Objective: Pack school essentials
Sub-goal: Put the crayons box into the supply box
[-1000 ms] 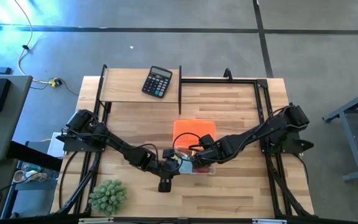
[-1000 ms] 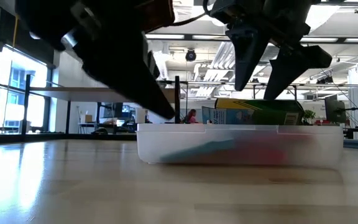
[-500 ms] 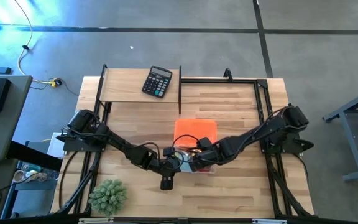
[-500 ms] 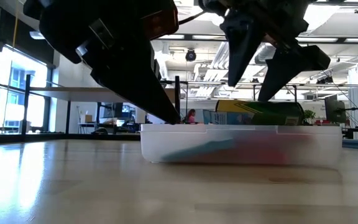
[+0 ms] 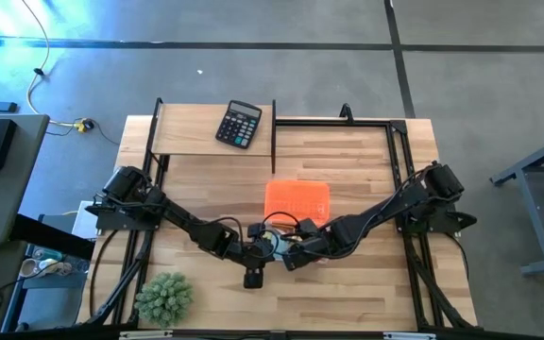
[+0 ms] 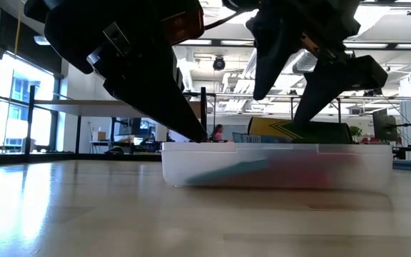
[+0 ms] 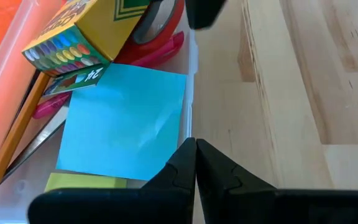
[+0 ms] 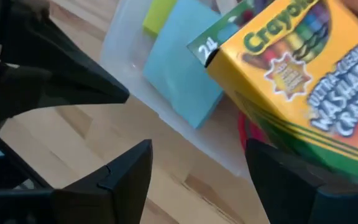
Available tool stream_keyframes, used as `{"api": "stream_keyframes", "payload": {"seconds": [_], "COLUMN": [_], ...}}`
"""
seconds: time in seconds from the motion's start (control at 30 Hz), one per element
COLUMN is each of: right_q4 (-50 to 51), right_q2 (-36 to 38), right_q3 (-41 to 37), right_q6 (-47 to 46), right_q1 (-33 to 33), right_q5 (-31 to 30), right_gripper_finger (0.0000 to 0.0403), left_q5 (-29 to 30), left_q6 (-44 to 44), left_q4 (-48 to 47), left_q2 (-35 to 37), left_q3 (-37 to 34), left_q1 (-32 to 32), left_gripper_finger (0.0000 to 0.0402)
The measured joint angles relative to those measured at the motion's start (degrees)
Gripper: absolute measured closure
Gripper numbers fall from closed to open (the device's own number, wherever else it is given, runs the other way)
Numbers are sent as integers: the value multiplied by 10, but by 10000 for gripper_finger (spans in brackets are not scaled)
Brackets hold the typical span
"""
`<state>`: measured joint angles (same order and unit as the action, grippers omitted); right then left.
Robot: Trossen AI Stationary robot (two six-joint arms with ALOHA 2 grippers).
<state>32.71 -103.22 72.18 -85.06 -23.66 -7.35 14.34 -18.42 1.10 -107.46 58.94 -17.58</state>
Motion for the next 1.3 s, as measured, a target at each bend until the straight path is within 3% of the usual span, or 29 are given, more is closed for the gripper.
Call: {"api": "stream_keyframes", "payload": {"seconds": [0.47, 0.67, 1.03, 1.3], "right_q4": [52, 70, 9, 17], "right_q2": [6, 5, -13, -9], "right_q3": [35, 27, 4, 11], "right_q6": [12, 5, -9, -9], "right_q1": [-3, 4, 2, 2], "right_q5": [-72, -72, -40, -57], "right_gripper_finger": [155, 155, 155, 155], "left_q5": [-2, -2, -1, -16], "left_q6": [-4, -4, 0, -2], "left_q4": [0, 0, 3, 2], "left_q2": [0, 0, -1, -1], "left_q3": [0, 0, 0, -1], "left_q1": [0, 0, 1, 1], "left_gripper_finger": [401, 401, 401, 401]}}
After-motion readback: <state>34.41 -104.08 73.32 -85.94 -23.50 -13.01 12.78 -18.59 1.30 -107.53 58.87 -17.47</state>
